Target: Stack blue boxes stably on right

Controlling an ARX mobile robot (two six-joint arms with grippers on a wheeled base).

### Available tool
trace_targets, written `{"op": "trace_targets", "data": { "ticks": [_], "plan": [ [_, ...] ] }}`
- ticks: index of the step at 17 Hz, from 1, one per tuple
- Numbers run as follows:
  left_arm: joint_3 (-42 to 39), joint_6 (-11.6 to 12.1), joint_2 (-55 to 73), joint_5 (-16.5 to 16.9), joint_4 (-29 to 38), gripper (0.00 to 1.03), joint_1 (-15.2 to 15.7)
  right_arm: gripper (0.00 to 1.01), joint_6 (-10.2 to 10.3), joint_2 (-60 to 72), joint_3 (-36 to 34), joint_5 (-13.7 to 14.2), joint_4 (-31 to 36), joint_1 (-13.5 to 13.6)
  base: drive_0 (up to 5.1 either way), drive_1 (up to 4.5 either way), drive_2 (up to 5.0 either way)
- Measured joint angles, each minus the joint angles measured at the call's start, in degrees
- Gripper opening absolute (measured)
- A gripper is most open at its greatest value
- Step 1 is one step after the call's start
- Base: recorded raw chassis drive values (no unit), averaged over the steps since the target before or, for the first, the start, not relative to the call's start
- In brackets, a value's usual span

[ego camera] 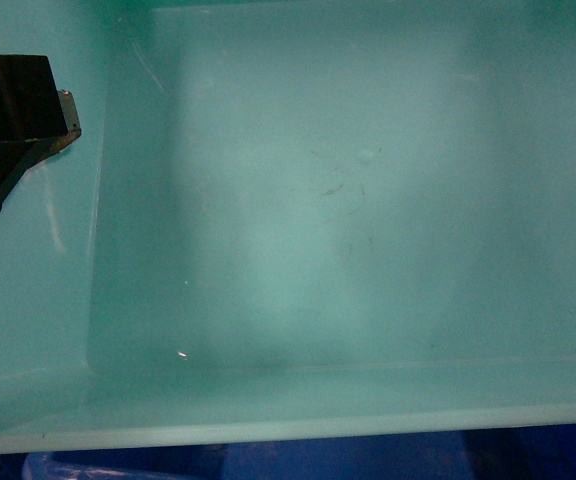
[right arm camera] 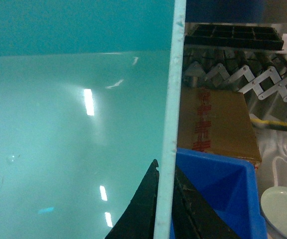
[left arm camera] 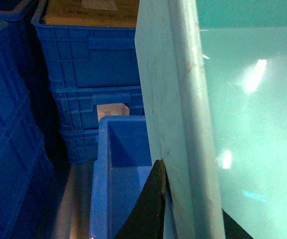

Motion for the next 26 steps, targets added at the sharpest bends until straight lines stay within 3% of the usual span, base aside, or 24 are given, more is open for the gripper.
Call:
{"op": "trace_targets", "data": {
  "ticks": [14,16,17,18,19,26],
  "plan": [
    [0.48,-0.04,1.01,0.26,-1.07,0.06,0.0,0.07,-0.28,0.98,0.13,0.02,-0.07,0.0,0.0,0.0,0.0],
    [2.01,-0.24,4.31,2.05,-1.9,0.06,1.09,0.07,-0.48,5.27,1.31,0.35,-0.15,-0.02,0.0,0.0,0.0],
    [4.68,-0.39,8.74,4.92,-2.01,0.06,3.19,0.07,-0.37,9.88,4.2,0.37,0.04,-0.13,0.0,0.0,0.0],
    [11.52,1.79,16.41,9.92,-3.74,0.06,6.32,0.07,0.0,16.9,9.03,0.92,0.04,-0.22,0.0,0.0,0.0],
    [14.4,2.99,20.76,11.78,-5.33,0.06,6.69,0.07,1.42,20.5,10.27,1.31,-1.09,-0.92,0.0,0.0,0.0],
    [23.61,5.95,36.65,15.89,-7.72,0.06,8.13,0.07,3.39,33.57,13.64,2.62,-0.39,-1.57,0.0,0.0,0.0]
  ]
}}
